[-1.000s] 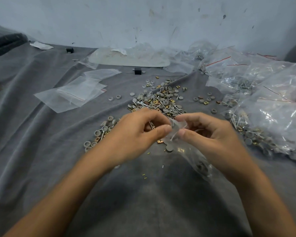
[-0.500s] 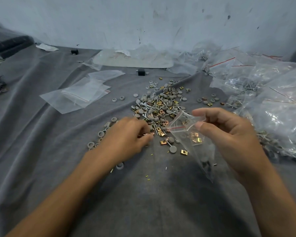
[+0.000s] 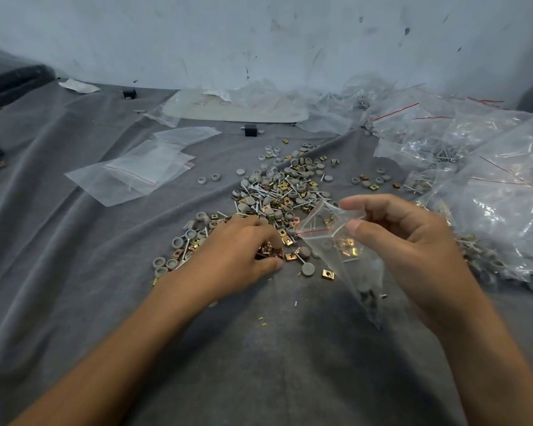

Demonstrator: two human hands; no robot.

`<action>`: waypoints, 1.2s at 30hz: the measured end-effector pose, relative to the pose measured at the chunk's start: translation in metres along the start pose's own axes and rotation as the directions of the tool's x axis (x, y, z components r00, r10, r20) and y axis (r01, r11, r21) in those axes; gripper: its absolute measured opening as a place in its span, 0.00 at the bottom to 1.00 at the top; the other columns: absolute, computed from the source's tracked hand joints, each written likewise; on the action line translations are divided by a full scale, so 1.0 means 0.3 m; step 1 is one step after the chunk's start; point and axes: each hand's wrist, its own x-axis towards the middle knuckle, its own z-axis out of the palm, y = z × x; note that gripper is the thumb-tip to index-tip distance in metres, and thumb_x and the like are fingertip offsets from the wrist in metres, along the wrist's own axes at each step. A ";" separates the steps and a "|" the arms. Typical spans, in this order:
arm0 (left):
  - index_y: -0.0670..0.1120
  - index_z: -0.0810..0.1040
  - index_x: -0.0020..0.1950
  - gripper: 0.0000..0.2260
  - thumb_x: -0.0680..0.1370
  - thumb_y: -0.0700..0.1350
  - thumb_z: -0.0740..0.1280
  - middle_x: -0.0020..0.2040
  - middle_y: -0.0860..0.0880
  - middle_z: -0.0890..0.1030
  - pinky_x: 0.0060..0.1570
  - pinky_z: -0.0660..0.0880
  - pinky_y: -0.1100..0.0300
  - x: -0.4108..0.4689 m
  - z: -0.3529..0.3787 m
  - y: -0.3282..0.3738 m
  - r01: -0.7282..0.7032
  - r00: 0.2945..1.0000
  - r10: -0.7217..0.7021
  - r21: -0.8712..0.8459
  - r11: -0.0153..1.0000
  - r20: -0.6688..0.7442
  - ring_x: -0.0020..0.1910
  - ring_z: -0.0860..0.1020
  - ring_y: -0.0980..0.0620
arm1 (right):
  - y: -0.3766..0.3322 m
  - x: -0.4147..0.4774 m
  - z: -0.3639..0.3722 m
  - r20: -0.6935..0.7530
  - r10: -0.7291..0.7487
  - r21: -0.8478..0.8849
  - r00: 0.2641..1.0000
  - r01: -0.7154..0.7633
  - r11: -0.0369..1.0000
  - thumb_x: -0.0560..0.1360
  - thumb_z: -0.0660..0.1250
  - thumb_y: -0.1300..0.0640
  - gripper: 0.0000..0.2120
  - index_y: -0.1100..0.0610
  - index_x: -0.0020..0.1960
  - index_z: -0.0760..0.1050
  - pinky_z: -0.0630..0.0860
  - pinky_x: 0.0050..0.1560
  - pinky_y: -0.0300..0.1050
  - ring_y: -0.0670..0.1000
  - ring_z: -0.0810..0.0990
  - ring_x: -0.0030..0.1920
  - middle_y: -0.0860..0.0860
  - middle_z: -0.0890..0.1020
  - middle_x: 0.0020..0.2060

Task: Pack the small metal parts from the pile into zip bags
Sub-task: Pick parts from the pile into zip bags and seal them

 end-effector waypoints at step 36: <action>0.52 0.80 0.53 0.06 0.79 0.43 0.71 0.45 0.49 0.83 0.40 0.74 0.64 -0.028 -0.094 0.024 -0.049 0.979 -0.097 -0.676 0.736 -0.177 0.40 0.79 0.56 | 0.002 -0.002 0.010 0.050 0.013 -0.007 0.999 -0.013 1.000 0.76 0.73 0.61 0.13 0.43 0.52 0.85 0.75 0.41 0.37 0.46 0.78 0.39 0.44 0.81 0.37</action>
